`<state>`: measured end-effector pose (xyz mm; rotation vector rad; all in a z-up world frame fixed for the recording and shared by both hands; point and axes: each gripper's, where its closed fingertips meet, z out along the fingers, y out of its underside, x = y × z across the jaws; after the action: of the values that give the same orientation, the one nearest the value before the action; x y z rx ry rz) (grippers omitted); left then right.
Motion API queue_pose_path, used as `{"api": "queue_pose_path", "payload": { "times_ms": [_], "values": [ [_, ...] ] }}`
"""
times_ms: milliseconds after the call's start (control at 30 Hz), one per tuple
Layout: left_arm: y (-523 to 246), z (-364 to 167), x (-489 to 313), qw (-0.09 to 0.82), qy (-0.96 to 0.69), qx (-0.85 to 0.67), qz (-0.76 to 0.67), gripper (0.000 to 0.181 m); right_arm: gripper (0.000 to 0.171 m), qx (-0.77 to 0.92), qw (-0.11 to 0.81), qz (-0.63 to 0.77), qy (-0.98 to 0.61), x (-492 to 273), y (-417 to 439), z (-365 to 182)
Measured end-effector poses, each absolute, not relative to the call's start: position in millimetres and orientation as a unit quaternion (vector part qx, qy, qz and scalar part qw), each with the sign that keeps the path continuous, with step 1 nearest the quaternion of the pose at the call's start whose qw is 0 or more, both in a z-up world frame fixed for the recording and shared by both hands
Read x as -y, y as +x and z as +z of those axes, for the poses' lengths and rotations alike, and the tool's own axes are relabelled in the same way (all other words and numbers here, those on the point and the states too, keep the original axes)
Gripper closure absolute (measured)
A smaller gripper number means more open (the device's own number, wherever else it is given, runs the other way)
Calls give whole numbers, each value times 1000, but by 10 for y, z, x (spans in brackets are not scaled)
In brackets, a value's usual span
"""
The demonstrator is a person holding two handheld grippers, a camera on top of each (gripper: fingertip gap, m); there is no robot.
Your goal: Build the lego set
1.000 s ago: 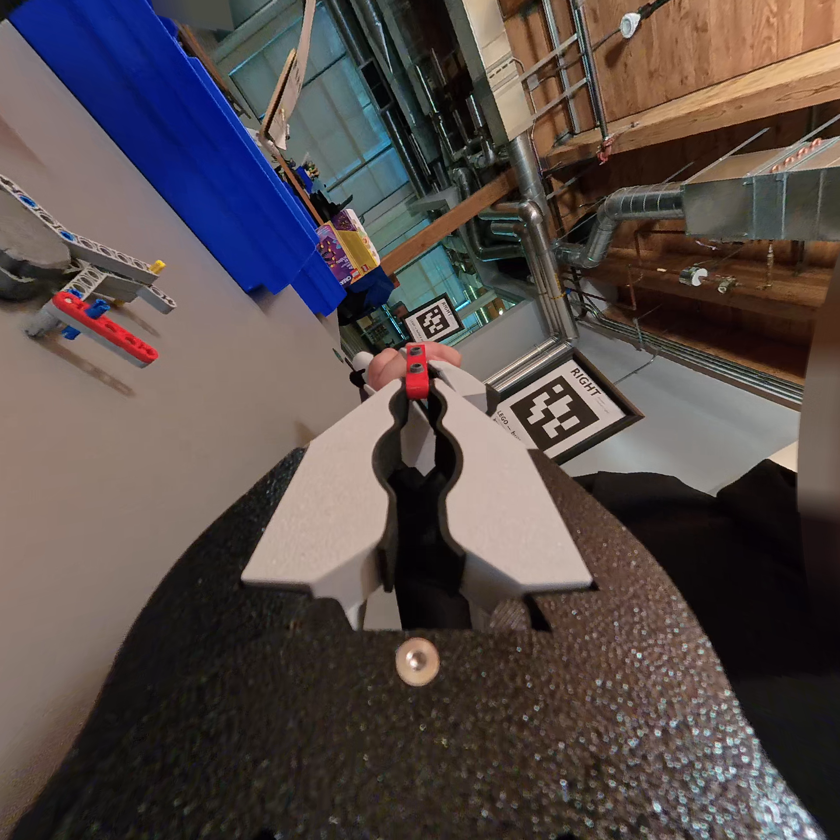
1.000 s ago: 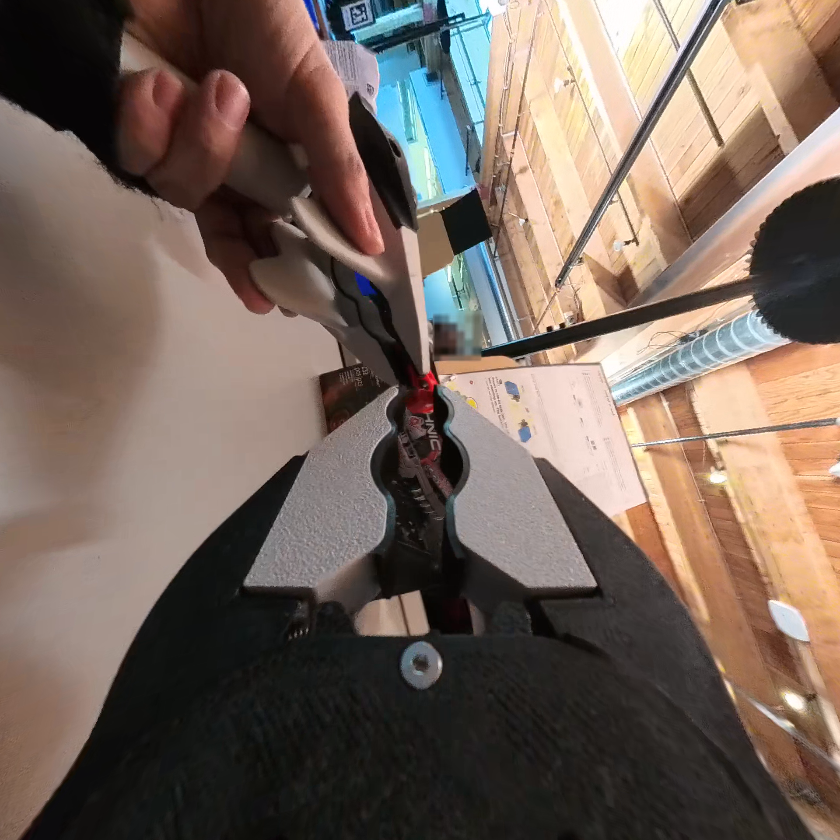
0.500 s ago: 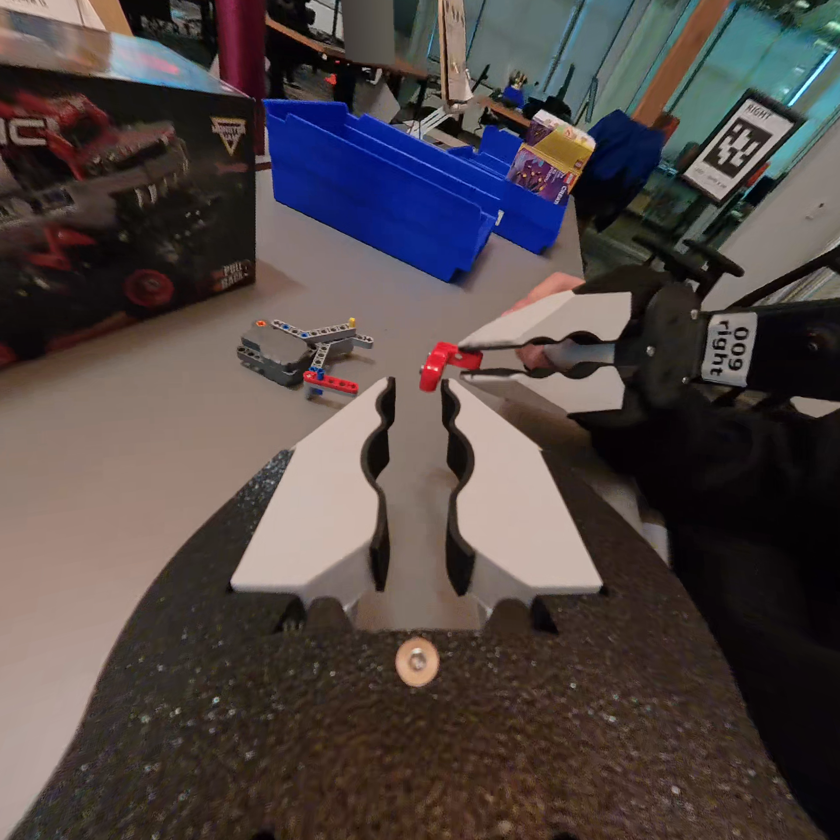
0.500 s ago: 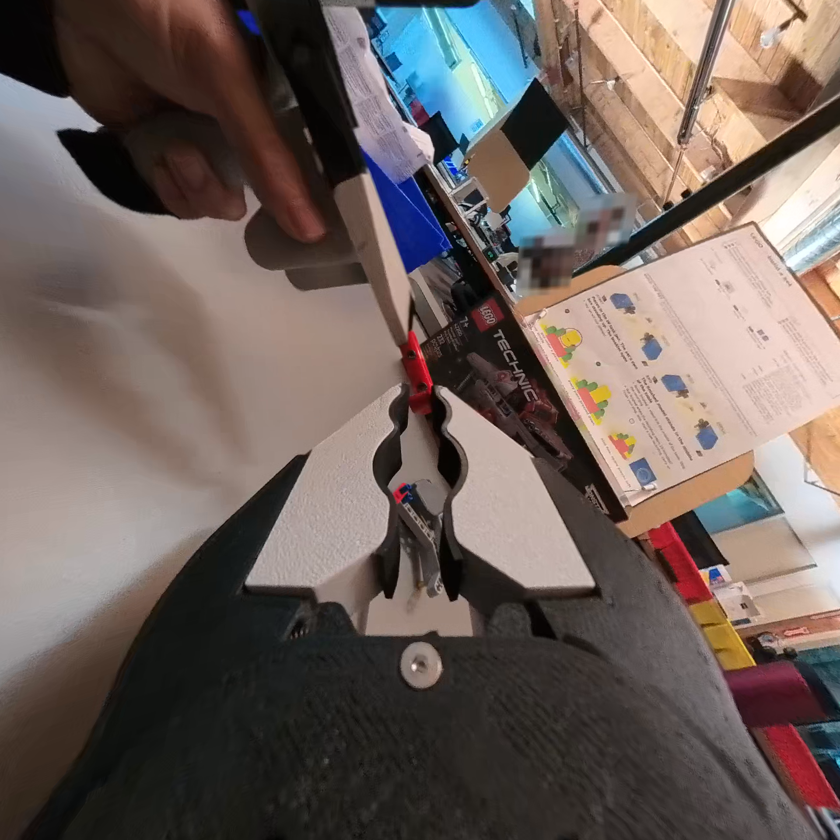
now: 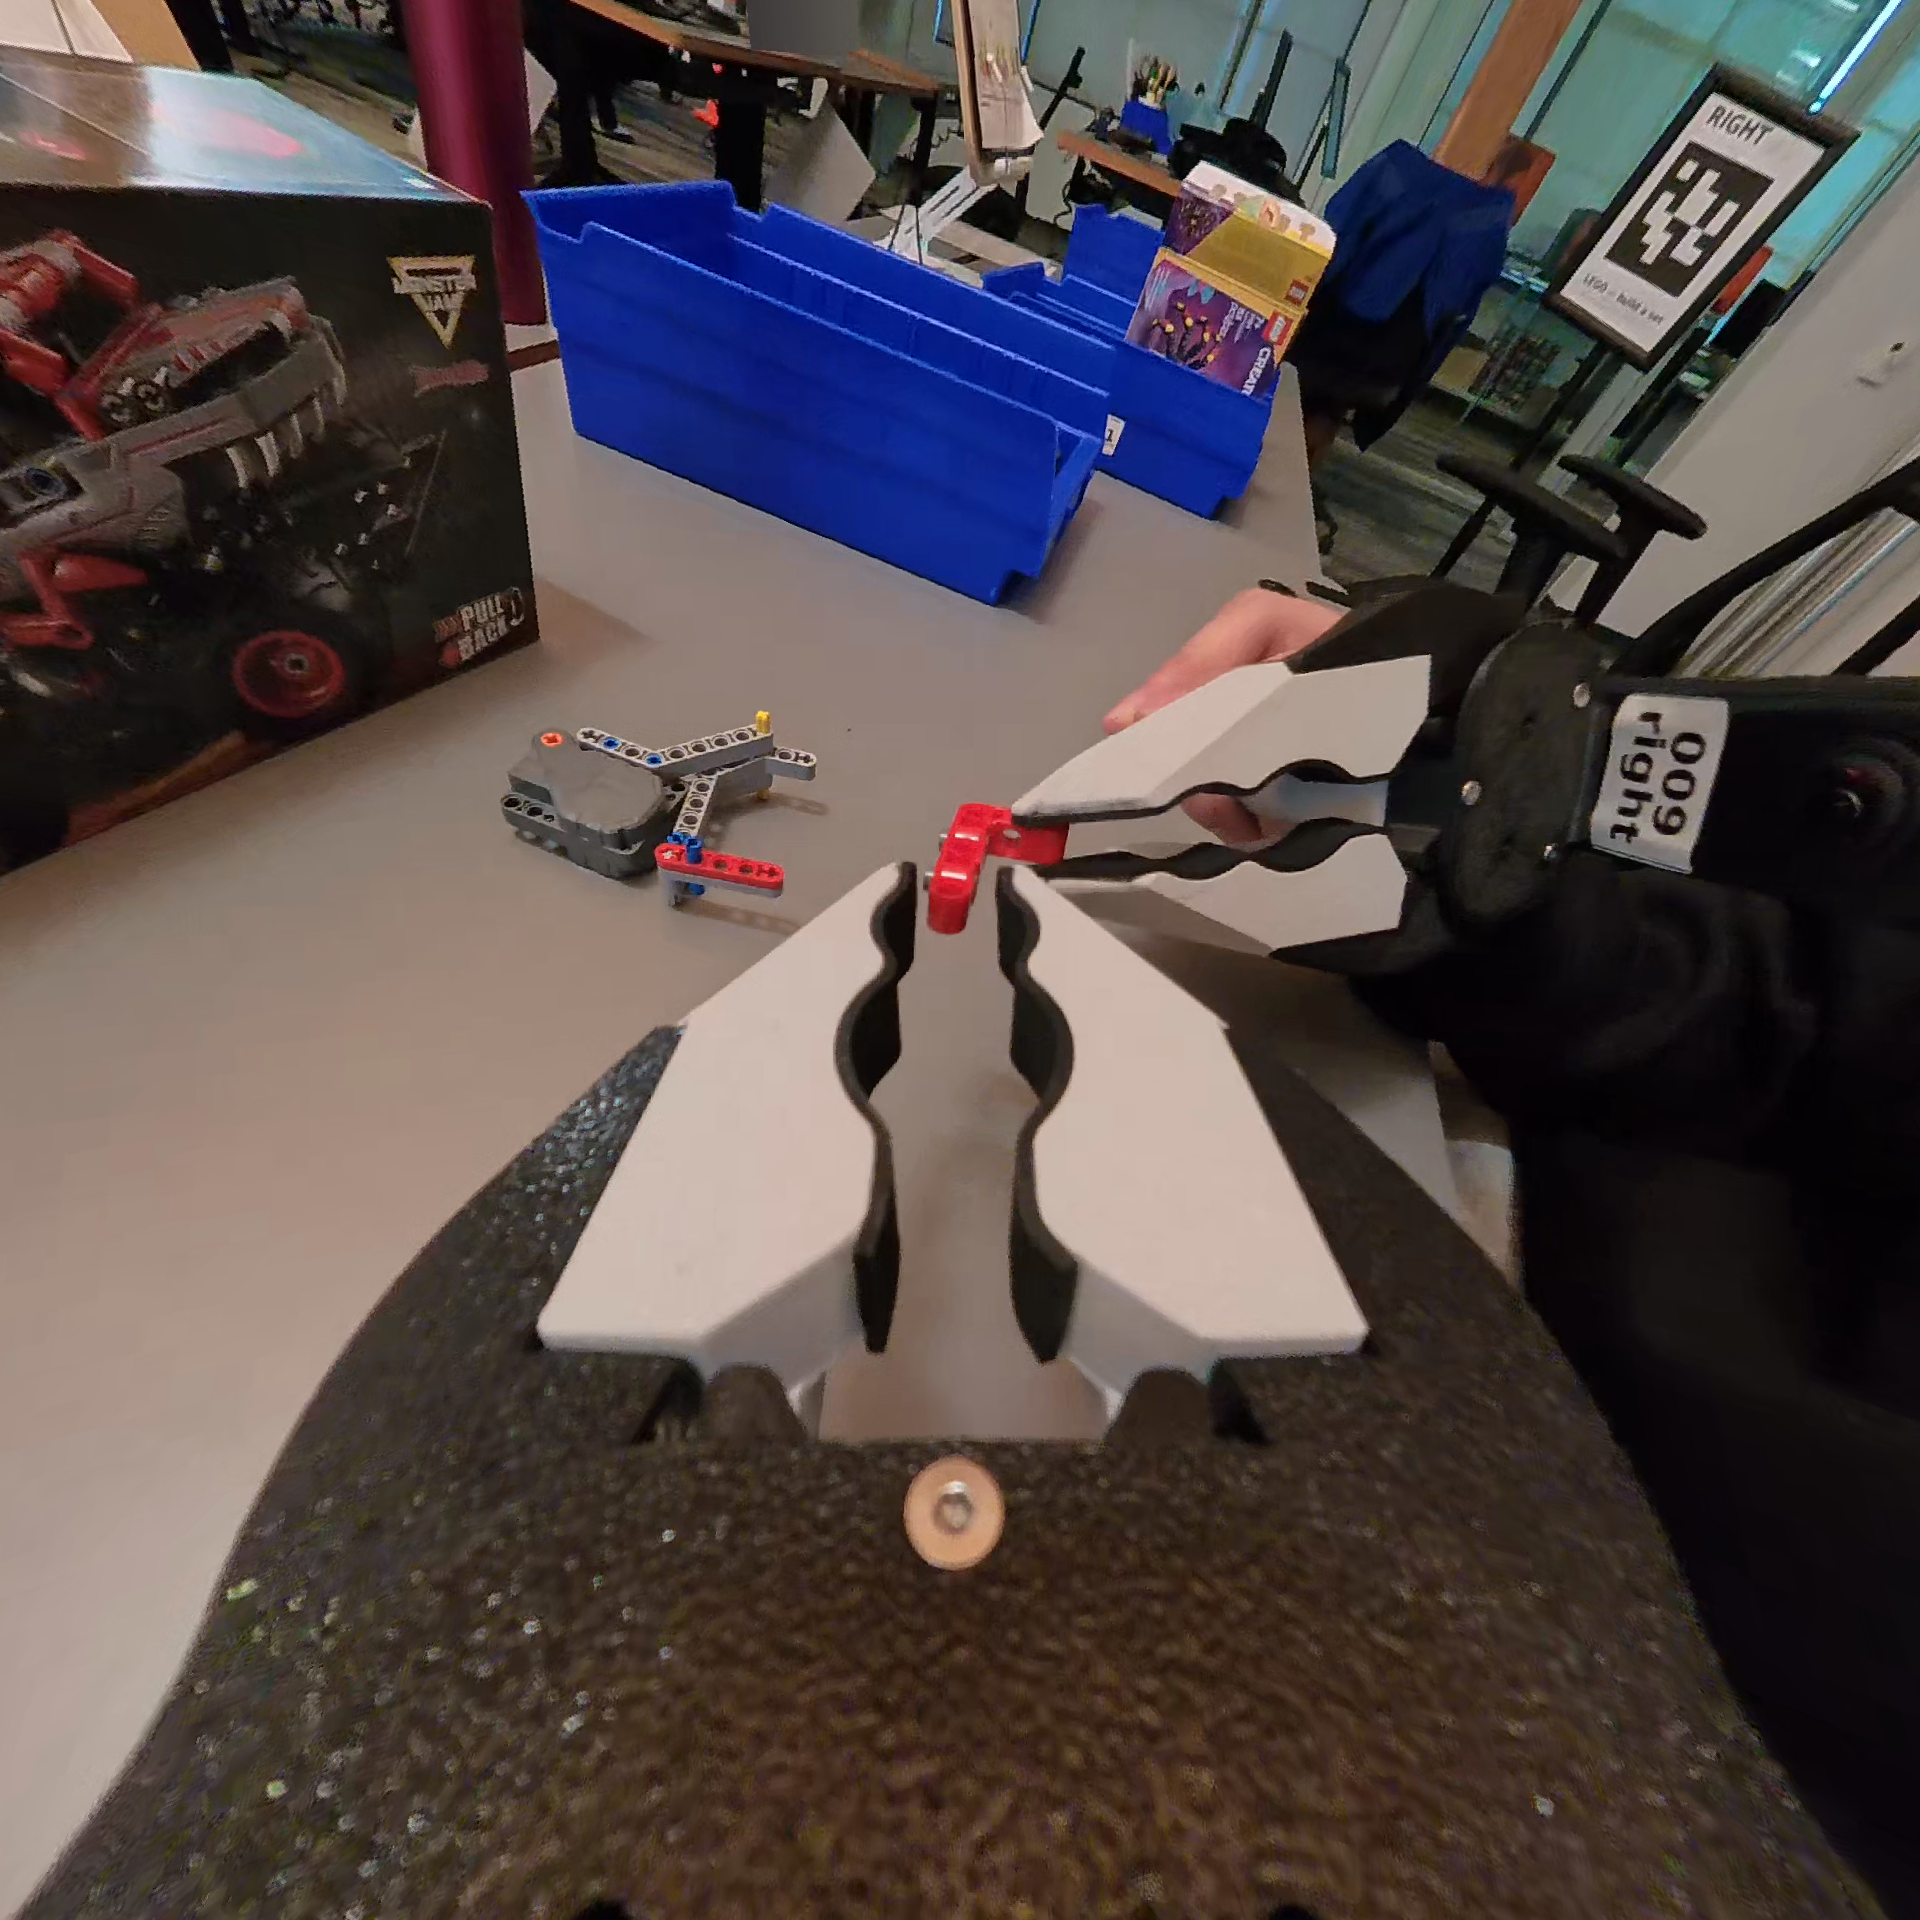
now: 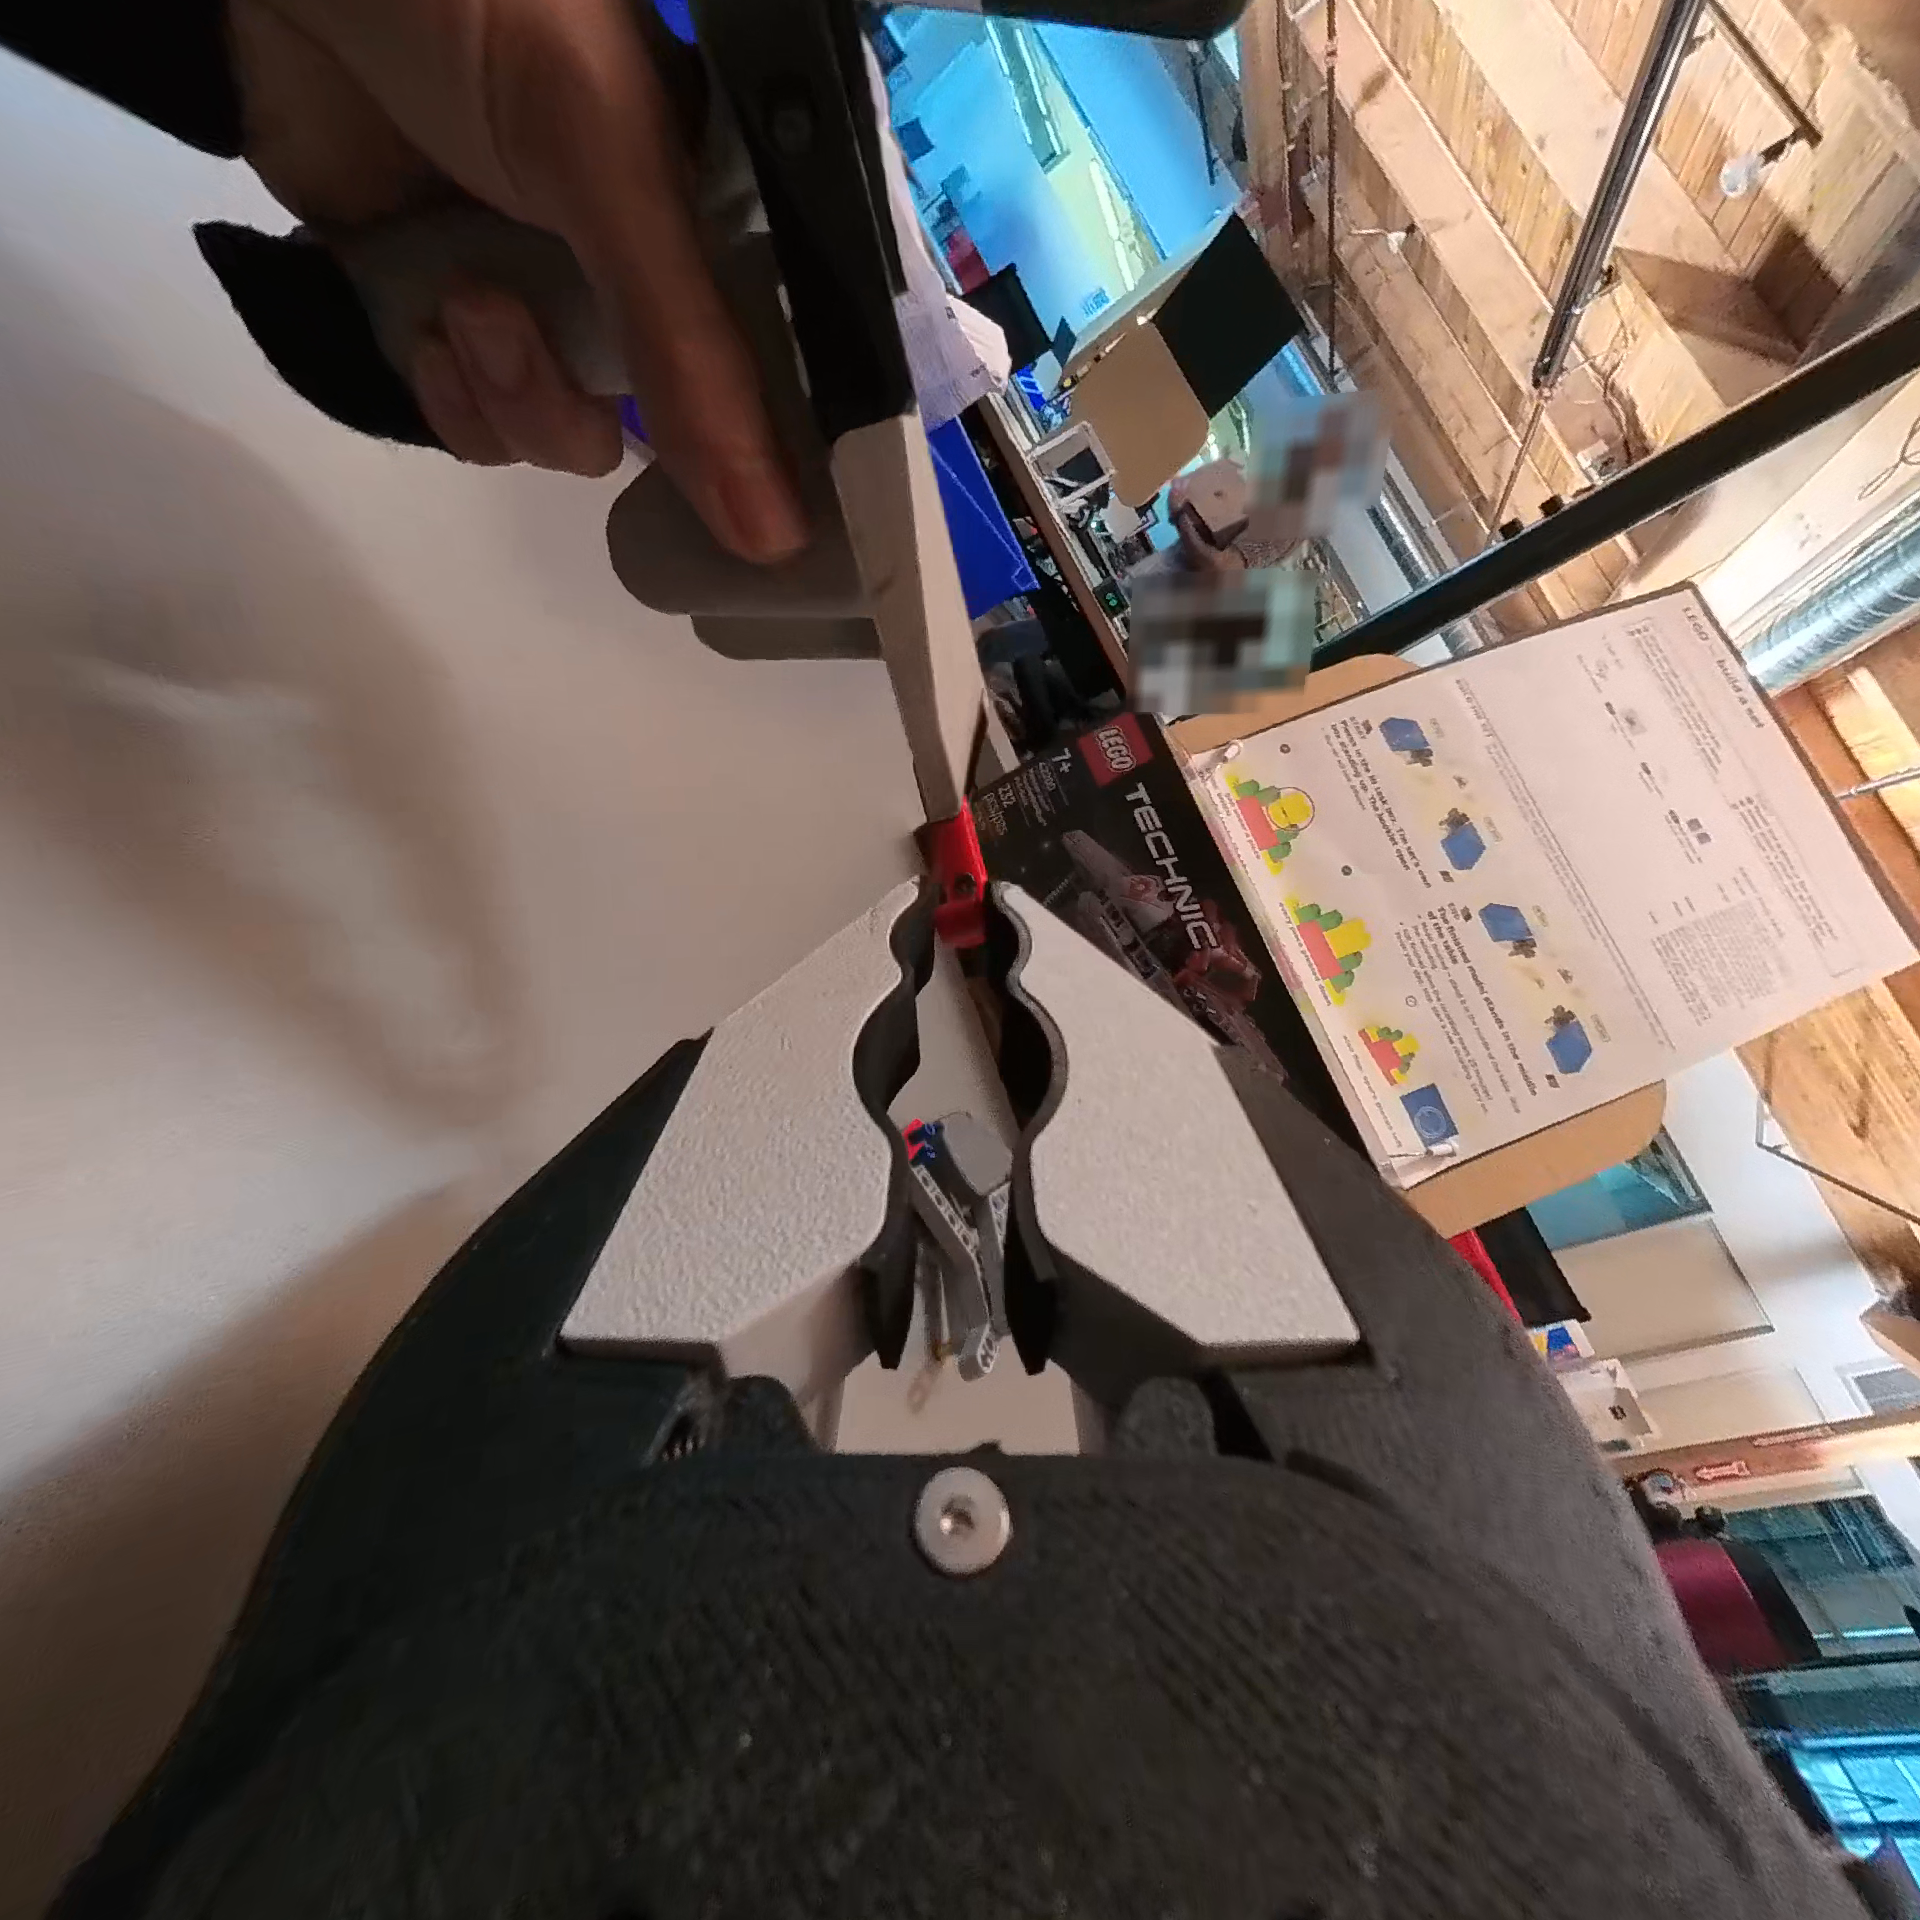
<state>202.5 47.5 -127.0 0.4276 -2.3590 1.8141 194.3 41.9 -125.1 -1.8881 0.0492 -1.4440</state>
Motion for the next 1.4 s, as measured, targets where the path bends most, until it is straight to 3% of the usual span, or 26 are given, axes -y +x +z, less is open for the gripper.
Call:
{"api": "queue_pose_path", "payload": {
  "times_ms": [167, 233, 633, 1400],
  "values": [
    [2034, -1274, -492, 62, 144, 786, 597, 174, 164, -19, 369, -572, -732, -422, 1948, -1233],
    [2047, -1300, -513, 58, 148, 793, 588, 163, 164, -28, 365, -578, -730, -387, 1967, -1215],
    [2070, -1180, -484, 30, 152, 779, 607, 175, 165, -28, 336, -612, -716, -367, 1989, -1182],
    [2154, -1255, -422, 37, 192, 762, 617, 175, 165, -41, 332, -608, -720, -348, 2025, -1248]
  ]
}}
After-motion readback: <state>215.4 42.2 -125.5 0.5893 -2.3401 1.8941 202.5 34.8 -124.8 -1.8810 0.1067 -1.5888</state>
